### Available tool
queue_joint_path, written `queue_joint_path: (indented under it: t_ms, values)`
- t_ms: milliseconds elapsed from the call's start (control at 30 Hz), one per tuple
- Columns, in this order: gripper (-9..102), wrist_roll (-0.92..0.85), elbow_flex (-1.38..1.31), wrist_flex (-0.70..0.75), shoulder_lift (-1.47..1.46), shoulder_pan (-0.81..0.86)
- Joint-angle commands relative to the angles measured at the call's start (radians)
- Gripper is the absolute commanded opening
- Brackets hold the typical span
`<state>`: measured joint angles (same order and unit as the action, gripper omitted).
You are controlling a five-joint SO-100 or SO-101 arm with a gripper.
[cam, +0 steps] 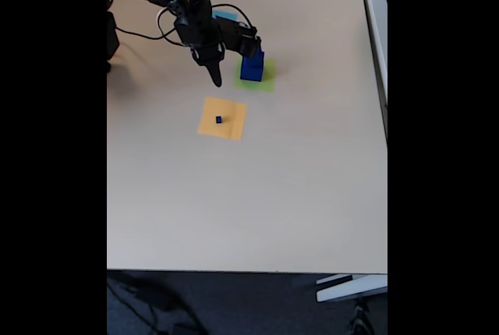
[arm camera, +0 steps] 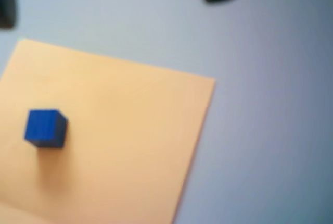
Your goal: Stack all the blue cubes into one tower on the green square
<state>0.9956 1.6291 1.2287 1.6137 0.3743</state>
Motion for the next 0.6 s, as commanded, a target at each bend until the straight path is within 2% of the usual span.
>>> queue_joint_path:
  t_ms: [0, 400, 567]
  values:
    - [17, 0.021, 0.055, -0.057, 0.101, -0.017]
    - [17, 0.026, 0.164, -0.117, 0.152, 0.005]
    - [16, 0.002, 0.209, -0.189, 0.163, 0.026]
